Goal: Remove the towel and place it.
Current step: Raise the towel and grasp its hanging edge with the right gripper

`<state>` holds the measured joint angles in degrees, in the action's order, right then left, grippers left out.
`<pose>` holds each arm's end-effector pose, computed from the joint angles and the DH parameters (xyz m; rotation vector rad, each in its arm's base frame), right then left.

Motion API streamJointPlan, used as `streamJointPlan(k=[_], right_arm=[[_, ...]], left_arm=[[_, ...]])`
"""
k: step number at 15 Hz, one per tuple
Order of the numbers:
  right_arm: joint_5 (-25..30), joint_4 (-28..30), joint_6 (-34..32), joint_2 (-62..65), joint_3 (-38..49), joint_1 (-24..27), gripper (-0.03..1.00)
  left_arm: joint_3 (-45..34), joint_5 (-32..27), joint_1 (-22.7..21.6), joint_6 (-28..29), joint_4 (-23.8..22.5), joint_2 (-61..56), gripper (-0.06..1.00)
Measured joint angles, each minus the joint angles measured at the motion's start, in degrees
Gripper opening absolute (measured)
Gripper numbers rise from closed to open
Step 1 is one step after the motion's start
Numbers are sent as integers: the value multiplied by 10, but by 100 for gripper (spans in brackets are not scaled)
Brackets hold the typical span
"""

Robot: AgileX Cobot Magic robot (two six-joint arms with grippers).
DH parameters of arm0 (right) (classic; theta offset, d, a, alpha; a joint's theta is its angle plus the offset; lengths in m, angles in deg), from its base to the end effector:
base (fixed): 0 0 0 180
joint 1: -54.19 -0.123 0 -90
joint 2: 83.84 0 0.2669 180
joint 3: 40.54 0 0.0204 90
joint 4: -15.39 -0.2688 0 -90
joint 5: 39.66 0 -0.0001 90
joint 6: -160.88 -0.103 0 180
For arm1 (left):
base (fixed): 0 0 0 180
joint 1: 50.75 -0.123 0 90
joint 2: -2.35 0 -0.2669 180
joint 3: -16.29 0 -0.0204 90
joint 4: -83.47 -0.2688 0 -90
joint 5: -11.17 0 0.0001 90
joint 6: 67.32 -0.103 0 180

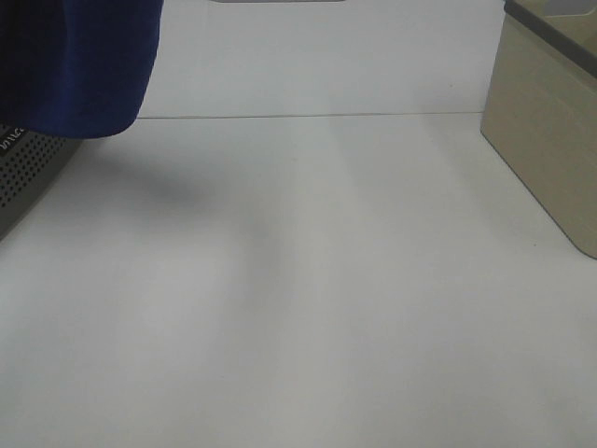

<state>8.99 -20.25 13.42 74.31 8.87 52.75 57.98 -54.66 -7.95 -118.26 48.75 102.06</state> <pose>0.0837 0.0472 0.2903 -0.4361 1.9154 0.3835 0.2850 -0.1909 0.5025 1.5009 1.4756 0.8216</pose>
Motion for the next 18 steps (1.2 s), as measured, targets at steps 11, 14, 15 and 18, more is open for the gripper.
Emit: streamJointPlan(k=[11,14,15,18], right_arm=[[167,-630,928,-643,-58,-25,75],[174,-635,938,-772,-170,-93,75],[174,-635,935,-787,-187,-104,75],[174,-637,908,-874,-317,-152,75]], left_arm=[[0,-42,46,-1,10,0,0],[0,-42,46,-1,11,0,0],[0,-42,46,-1,11,0,0],[0,-42,46,-1,11,0,0]])
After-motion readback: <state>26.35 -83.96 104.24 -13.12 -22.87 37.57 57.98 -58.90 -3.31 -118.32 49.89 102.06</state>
